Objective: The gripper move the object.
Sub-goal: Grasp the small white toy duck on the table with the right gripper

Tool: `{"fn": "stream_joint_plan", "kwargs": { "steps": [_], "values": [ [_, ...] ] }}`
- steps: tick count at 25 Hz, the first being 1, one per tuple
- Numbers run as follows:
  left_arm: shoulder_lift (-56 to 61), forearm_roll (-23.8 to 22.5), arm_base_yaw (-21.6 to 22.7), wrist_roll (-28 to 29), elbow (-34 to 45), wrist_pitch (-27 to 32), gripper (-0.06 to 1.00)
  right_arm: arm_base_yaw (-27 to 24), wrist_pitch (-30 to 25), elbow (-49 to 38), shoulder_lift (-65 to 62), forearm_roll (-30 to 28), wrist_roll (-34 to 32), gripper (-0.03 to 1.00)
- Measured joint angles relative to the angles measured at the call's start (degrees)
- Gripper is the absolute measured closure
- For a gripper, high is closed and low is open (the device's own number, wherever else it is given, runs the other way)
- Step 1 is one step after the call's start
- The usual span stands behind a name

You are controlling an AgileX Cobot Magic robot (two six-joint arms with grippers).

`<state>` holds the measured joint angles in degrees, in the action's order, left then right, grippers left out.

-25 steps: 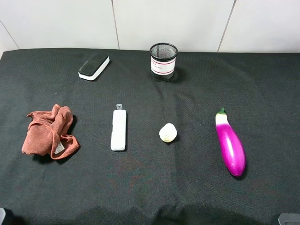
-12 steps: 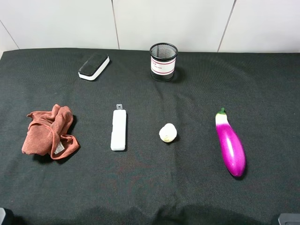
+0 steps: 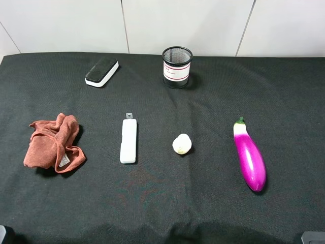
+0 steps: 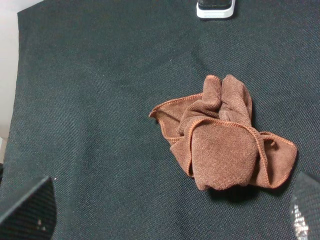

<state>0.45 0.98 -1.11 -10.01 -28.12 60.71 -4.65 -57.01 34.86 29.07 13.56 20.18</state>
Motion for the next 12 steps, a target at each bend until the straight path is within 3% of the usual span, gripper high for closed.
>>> {"fn": "stream_joint_plan", "kwargs": {
  "steps": [12],
  "values": [
    [0.00, 0.00, 0.00, 0.00, 0.00, 0.00, -0.05, 0.00, 4.69, 0.00, 12.00, 5.79, 9.32, 0.27]
  ]
}}
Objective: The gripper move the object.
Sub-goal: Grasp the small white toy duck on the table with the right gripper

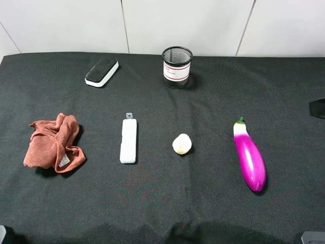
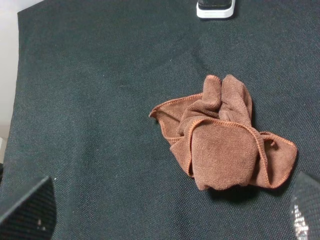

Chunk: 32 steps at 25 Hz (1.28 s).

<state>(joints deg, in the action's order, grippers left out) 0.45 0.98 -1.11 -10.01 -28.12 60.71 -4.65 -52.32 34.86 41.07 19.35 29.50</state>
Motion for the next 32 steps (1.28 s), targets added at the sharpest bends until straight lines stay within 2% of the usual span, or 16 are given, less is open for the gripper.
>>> {"fn": "stream_joint_plan", "kwargs": {
  "steps": [15, 17, 20, 25, 32],
  "values": [
    [0.00, 0.00, 0.00, 0.00, 0.00, 0.00, -0.05, 0.07, 1.57, 0.00, 8.22, 3.62, 6.91, 0.27],
    [0.00, -0.05, 0.00, 0.00, 0.00, 0.00, -0.05, 1.34, 1.57, 0.11, 8.88, 3.71, 7.39, 0.27],
    [0.00, -0.05, 0.00, 0.00, 0.00, 0.00, -0.05, 7.70, 3.26, 0.64, 11.24, 3.17, 7.17, 0.27],
    [0.00, -0.05, 0.00, 0.00, 0.00, 0.00, -0.05, 18.26, 5.44, 4.56, 17.73, -1.23, 2.31, 0.27],
    [0.00, -0.05, 0.00, 0.00, 0.00, 0.00, -0.05, 28.96, 5.88, 13.07, 28.43, -4.78, -1.99, 0.27]
  ]
}}
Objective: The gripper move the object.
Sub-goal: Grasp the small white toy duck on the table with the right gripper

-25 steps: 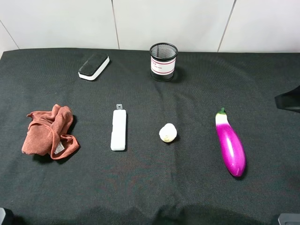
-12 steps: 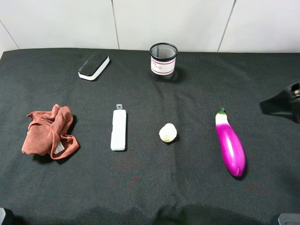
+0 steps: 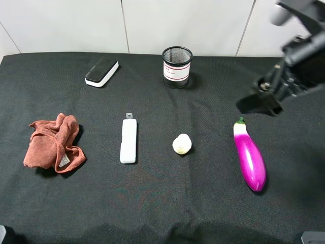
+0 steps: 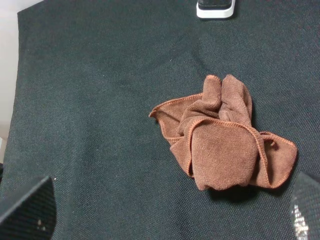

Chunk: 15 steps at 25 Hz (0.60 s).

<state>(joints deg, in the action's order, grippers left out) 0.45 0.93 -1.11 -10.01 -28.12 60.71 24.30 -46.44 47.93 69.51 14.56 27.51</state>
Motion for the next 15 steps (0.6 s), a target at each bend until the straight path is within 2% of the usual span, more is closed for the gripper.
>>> {"fn": "stream_joint_plan", "kwargs": {
  "steps": [9, 15],
  "values": [
    [0.00, 0.00, 0.00, 0.00, 0.00, 0.00, -0.05, 7.75, -1.81, 8.93, 10.85, -0.57, -0.77, 0.27],
    [0.00, 0.00, 0.00, 0.00, 0.00, 0.00, -0.05, 11.56, -4.03, 12.78, 16.78, -0.68, -4.80, 0.27]
  ]
}}
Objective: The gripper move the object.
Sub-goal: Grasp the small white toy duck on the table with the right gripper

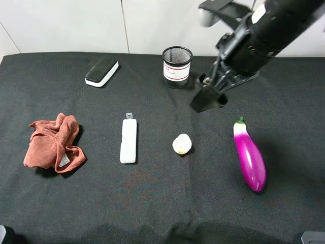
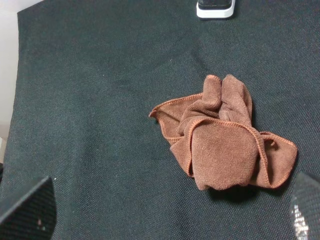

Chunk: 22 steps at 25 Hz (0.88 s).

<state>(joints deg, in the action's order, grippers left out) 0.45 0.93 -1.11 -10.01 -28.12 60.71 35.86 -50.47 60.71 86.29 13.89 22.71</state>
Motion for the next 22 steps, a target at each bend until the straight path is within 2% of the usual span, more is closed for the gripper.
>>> {"fn": "stream_joint_plan", "kwargs": {
  "steps": [6, 10, 16, 22],
  "values": [
    [0.00, 0.00, 0.00, 0.00, 0.00, 0.00, -0.05, 3.64, 0.21, 0.52, 4.67, 0.00, -3.10, 0.27],
    [0.00, 0.00, 0.00, 0.00, 0.00, 0.00, -0.05, 5.70, 2.60, 0.52, 7.26, 0.00, -5.46, 0.27],
    [0.00, 0.00, 0.00, 0.00, 0.00, 0.00, -0.05, 6.43, 5.25, 0.52, 11.39, 2.80, -8.67, 0.27],
    [0.00, 0.00, 0.00, 0.00, 0.00, 0.00, -0.05, 6.43, 8.36, 0.56, 13.40, 3.13, -11.73, 0.27]
  ]
}}
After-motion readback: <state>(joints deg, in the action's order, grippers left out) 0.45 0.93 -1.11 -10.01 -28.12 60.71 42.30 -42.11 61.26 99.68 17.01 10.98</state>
